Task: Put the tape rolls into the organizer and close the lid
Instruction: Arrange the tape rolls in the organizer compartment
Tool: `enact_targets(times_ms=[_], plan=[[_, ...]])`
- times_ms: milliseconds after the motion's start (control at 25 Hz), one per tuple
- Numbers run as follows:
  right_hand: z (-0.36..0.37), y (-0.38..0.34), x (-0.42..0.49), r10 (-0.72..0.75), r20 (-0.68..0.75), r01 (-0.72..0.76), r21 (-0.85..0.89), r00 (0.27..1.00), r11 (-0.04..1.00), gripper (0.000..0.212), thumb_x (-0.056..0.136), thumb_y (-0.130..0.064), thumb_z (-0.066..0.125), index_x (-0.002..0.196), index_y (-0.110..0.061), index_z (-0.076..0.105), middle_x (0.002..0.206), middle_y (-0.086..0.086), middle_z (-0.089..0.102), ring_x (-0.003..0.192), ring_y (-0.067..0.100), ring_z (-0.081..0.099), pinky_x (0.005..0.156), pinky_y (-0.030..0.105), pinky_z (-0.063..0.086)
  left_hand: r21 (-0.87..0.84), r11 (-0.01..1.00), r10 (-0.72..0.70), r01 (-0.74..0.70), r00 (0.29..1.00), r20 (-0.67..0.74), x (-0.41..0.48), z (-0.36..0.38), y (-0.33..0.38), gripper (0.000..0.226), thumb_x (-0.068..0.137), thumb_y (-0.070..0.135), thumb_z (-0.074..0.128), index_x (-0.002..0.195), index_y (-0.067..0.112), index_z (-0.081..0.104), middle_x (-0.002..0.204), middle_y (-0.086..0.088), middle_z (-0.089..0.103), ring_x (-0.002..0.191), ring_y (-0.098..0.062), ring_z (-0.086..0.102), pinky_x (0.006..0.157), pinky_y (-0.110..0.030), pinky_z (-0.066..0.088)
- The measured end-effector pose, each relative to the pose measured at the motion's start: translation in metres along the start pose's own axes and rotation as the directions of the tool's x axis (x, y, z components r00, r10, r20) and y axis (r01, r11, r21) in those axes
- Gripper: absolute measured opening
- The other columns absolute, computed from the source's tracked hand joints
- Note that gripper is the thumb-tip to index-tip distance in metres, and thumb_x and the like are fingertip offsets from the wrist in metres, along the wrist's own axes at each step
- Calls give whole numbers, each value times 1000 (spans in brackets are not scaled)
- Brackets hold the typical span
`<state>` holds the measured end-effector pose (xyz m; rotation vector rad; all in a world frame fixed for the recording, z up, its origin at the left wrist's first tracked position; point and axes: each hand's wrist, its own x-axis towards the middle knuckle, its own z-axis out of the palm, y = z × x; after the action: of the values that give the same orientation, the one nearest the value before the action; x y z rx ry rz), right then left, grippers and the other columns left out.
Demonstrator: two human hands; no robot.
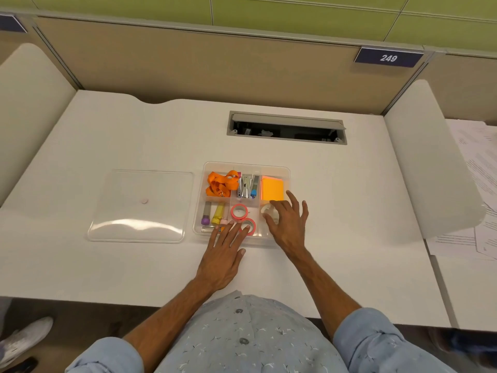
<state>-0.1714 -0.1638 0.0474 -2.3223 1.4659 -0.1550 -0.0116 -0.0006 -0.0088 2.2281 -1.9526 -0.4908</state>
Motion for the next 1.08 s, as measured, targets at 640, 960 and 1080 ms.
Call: enact_targets(times_ms=[640,960,1080], plan=[[4,2,6,21,79,-15,-74,997,997,46,108,-56,43,142,-27,54,166,-8,45,167,16,10,136,54,-1,12,1000,10,-10,1000,9,1,0,-1,62,112,48,34,168,26,18,178,-2,14,166,-24,6,136,-56,8],[3,-4,9,26,94,-21,-44,995,999,46,107,-53,49,140,-22,52,161,-5,49,167,18,13,136,54,1,-7,1000,14,-14,1000,-5,0,-1,-1,62,112,47,36,167,25,21,177,-3,18,165,-25,11,135,-59,13],[2,-1,8,13,83,-13,-3,996,1000,45,105,-53,52,137,-22,56,160,-4,52,167,19,13,136,54,-2,1,1000,18,-18,1000,-12,0,0,-1,61,112,46,36,167,25,21,177,-2,18,165,-25,12,135,-58,13]])
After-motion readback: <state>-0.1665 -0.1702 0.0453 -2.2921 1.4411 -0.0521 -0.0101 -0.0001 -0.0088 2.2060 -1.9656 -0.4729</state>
